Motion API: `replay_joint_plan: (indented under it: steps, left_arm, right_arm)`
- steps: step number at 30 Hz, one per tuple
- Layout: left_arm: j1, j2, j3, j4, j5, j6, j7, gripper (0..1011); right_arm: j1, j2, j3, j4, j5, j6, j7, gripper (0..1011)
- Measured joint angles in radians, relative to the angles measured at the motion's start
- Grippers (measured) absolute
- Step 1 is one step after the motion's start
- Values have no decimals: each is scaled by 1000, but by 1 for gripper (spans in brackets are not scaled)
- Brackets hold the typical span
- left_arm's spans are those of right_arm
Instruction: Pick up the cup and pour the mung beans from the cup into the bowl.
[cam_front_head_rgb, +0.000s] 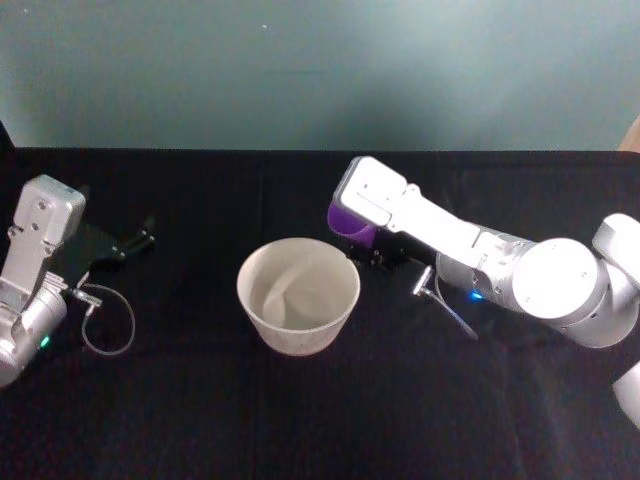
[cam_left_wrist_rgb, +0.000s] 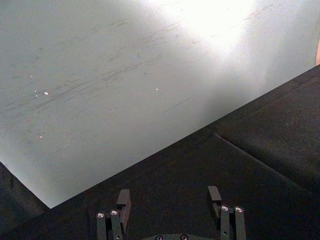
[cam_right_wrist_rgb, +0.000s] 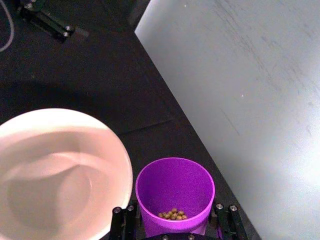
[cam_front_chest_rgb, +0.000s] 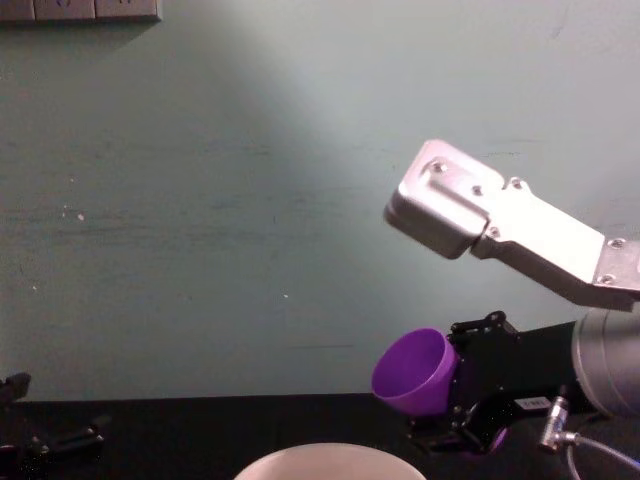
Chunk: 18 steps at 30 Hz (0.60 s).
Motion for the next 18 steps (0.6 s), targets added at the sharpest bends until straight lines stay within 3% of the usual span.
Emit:
replay_joint_plan:
  steps: [10, 18]
  left_arm:
    - [0, 0, 0, 0, 0, 0, 0, 1000]
    - [0, 0, 0, 0, 0, 0, 0, 1000]
  right_arm:
    - [-6, -2, -30, -7, -88, -47, -23, 729]
    - [13, 0, -83, -4, -192, -67, -27, 729]
